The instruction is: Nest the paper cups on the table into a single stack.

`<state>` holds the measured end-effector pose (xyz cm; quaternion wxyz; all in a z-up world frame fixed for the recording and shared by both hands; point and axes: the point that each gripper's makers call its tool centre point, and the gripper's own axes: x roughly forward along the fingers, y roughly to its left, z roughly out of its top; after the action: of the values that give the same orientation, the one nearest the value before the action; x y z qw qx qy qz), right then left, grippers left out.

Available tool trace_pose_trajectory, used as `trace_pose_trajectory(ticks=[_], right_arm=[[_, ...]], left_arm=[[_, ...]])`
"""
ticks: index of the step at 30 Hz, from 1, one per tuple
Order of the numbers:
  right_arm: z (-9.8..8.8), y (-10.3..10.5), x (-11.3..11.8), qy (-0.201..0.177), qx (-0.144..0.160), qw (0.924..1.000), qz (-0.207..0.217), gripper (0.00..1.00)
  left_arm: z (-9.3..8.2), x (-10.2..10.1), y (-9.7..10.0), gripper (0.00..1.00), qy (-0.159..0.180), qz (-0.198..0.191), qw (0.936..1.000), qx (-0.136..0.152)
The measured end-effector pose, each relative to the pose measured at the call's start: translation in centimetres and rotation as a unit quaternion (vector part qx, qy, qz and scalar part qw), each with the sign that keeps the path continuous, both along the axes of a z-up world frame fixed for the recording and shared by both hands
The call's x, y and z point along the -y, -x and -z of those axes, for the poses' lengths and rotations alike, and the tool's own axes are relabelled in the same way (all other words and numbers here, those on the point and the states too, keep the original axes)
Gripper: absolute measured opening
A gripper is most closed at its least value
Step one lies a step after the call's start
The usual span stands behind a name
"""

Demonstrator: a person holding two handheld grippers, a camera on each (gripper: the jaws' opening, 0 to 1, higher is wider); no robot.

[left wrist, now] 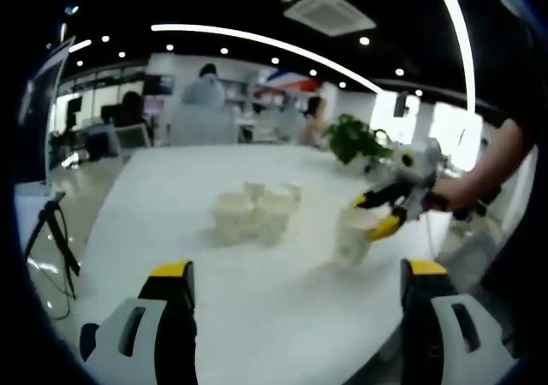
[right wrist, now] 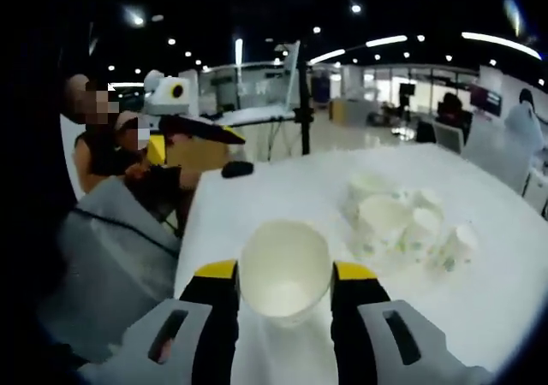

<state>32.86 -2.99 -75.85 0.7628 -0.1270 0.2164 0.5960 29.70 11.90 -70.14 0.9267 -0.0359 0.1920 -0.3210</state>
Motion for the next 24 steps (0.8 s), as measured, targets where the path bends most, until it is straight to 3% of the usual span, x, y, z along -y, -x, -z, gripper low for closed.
trace_pose_trajectory(ticks=[7,24], right_arm=[[1.4,1.6,-1.3,0.010,-0.007,0.9997,-0.019,0.39],[3.4,3.9,-1.7,0.021,-0.008,0.9996,-0.018,0.42]], left_arm=[[0.0,0.2,0.3,1.00,0.002,0.003,1.0000,-0.002],[-0.2,-0.2,0.8,1.00,0.001,0.000,1.0000,-0.002]])
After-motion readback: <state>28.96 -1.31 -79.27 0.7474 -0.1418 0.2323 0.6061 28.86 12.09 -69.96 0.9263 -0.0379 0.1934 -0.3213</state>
